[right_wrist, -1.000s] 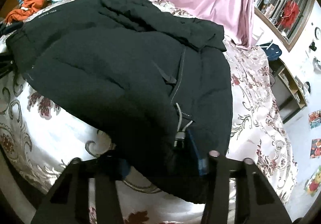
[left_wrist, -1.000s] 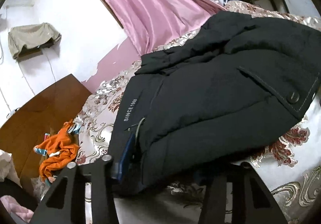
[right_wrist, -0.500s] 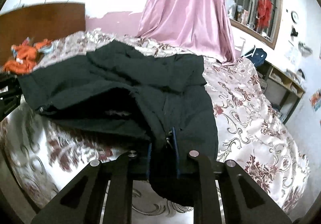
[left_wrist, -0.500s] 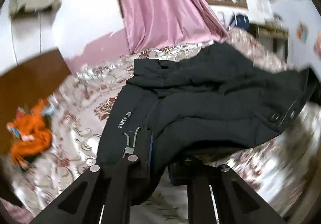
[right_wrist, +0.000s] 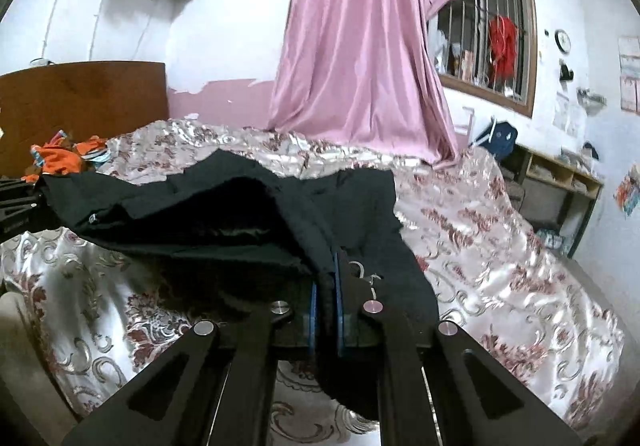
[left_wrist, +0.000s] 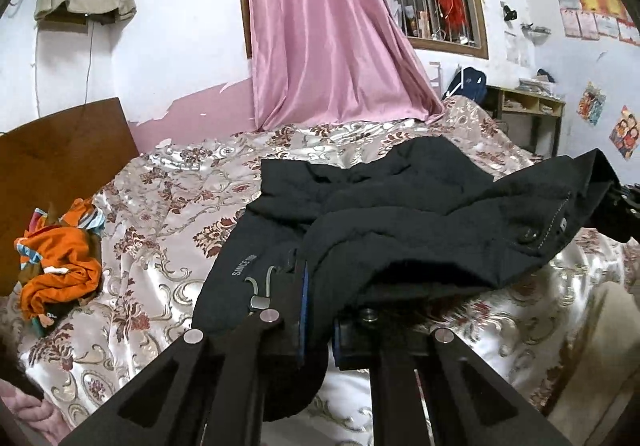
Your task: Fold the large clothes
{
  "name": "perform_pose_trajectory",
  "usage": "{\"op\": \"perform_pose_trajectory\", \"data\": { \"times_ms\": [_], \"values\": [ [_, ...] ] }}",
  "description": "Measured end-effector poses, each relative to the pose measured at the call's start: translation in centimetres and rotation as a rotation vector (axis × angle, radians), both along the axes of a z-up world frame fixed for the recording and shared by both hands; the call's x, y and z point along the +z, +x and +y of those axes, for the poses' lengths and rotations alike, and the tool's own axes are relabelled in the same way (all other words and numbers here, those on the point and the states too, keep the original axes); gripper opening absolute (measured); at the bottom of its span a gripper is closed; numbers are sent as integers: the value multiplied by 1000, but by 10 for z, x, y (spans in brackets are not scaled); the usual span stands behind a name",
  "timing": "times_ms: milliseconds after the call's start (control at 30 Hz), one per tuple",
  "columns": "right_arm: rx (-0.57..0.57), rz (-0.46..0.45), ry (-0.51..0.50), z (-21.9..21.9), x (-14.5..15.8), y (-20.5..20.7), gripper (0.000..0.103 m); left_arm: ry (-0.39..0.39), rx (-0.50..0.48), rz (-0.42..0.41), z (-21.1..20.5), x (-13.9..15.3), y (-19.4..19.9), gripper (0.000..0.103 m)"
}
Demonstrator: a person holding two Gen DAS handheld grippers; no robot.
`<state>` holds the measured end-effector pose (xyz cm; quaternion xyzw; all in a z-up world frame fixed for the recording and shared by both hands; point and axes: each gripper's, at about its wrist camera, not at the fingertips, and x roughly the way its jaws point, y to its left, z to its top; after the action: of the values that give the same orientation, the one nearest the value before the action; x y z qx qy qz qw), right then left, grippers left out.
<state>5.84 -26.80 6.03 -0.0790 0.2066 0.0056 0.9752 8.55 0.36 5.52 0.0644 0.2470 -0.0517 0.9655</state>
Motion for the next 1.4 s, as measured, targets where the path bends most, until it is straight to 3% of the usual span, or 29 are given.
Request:
{"op": "perform_pose_trajectory", "data": {
  "times_ms": [267,433,700,767,867,1033,1400],
  "values": [
    [36,-32,-26,-1,27,-33,5,38,-69,13,-1,27,-33,9],
    [39,-22,-23,0,46,-33,5,32,-94,49,0,41,-24,9],
    [49,-37,-43,2,61,13,5,-33,-115,60,9,59,26,9],
    [40,-35,-39,0,63,32,5,-88,-127,64,15,60,47,9],
    [42,16,100,-10,60,58,5,-159,-113,86,16,54,71,9],
    [11,38,198,-28,47,94,5,-132,-98,59,7,59,105,9],
    [-2,23,69,-22,39,188,5,-73,-43,93,1,59,214,9]
  ]
}}
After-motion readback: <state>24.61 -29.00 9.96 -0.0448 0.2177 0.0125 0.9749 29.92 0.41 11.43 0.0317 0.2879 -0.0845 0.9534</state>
